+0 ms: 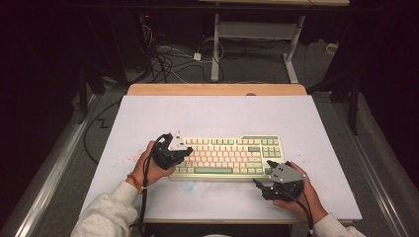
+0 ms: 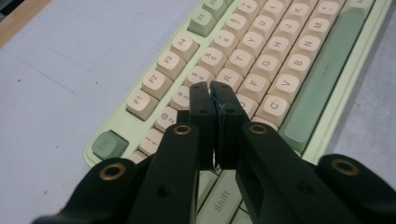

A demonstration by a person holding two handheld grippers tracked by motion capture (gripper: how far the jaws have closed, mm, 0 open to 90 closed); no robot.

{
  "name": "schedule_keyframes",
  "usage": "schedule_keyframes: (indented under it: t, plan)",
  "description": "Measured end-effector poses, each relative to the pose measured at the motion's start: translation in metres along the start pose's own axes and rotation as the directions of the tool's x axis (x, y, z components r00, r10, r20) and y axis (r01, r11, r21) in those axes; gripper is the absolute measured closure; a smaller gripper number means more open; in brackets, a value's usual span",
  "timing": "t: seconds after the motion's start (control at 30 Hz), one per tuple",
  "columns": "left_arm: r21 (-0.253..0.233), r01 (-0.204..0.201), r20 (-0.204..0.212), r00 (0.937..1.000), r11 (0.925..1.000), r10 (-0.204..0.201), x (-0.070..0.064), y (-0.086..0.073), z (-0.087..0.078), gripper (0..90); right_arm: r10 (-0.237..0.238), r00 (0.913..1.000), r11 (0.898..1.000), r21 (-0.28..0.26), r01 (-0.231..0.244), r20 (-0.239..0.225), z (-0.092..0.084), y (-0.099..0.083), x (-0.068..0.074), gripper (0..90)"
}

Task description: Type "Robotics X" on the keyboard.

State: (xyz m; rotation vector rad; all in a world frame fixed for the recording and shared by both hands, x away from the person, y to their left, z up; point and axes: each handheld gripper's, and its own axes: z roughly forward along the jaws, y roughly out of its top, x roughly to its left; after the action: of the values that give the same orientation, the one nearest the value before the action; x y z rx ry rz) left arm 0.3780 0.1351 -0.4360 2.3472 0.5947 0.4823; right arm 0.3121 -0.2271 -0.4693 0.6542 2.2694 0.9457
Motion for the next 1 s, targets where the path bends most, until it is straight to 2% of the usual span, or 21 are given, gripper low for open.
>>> schedule_keyframes:
  t: [0.2,0.37,1.0]
  plan:
    - [-0.016,0.002,0.0,1.0,0.9999,-0.002,-0.004,0.0,-0.004,86.9,0.002,1.0,1.0,0.0,-0.002,0.001,0.0,0.0,0.0,24.9]
    - [-0.018,-0.007,0.02,0.9998,0.9998,0.007,-0.008,0.001,-0.006,87.1,0.002,1.0,1.0,-0.001,-0.002,0.001,0.0,0.0,-0.001,24.9]
    - [-0.019,-0.059,0.064,0.9962,0.9981,0.06,-0.025,0.008,-0.005,87.2,0.0,1.0,1.0,-0.002,0.0,0.0,-0.001,0.0,0.0,24.8]
